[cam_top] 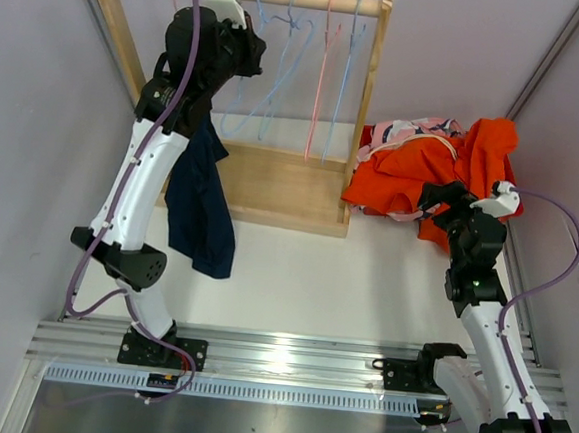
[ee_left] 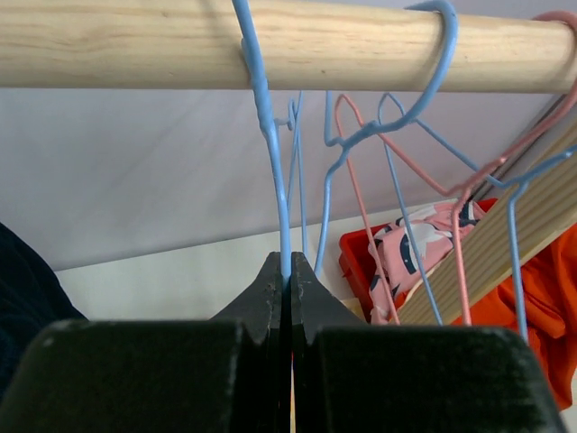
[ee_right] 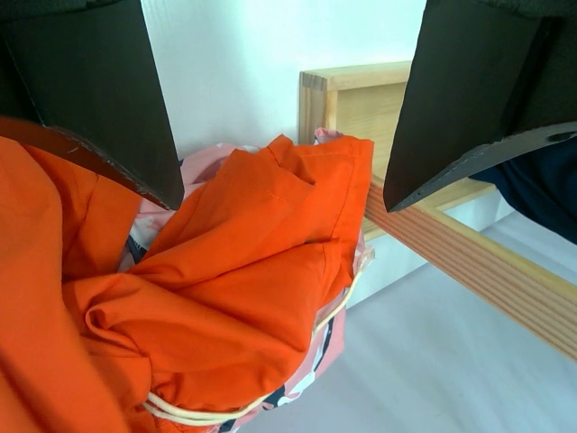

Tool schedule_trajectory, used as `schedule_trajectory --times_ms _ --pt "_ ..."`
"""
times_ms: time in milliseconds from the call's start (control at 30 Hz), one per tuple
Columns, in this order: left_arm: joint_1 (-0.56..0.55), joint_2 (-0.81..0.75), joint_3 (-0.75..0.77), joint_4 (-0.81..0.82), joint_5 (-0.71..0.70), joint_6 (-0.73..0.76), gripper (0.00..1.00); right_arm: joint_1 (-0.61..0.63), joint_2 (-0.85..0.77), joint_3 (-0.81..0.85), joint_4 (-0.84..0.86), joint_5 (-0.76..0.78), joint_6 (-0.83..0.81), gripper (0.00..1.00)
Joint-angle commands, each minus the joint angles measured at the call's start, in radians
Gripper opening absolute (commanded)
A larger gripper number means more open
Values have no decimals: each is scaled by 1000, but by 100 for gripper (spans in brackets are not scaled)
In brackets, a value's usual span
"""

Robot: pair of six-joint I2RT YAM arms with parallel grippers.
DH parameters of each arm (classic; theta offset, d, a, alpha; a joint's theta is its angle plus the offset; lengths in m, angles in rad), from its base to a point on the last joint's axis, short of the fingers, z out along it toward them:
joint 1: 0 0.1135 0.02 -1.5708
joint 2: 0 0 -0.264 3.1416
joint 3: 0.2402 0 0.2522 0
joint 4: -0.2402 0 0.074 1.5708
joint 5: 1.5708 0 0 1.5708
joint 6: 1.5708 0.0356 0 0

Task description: Remove the shorts from the hanger

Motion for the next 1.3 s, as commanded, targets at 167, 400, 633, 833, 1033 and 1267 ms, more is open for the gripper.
schedule_trajectory --times_ms 167,400,633,833,1033,1267 --pt "-48 -75 -132 1 1 -31 24 4 -25 3 -40 -29 -8 100" --pt "-52 -132 -133 -57 -48 -18 59 4 -74 -2 -83 -36 -20 99" --pt "-52 -285 -144 -89 -165 -5 75 4 -137 0 -131 -45 -37 99" --pt "-38 -342 -158 -112 -298 58 80 4 -164 0 -172 -55 -34 99" --pt "76 -296 -134 -131 -291 43 81 4 -199 1 -204 -62 -42 99" --pt "189 -161 -27 -161 -216 -9 80 4 -232 15 -252 -65 -60 99"
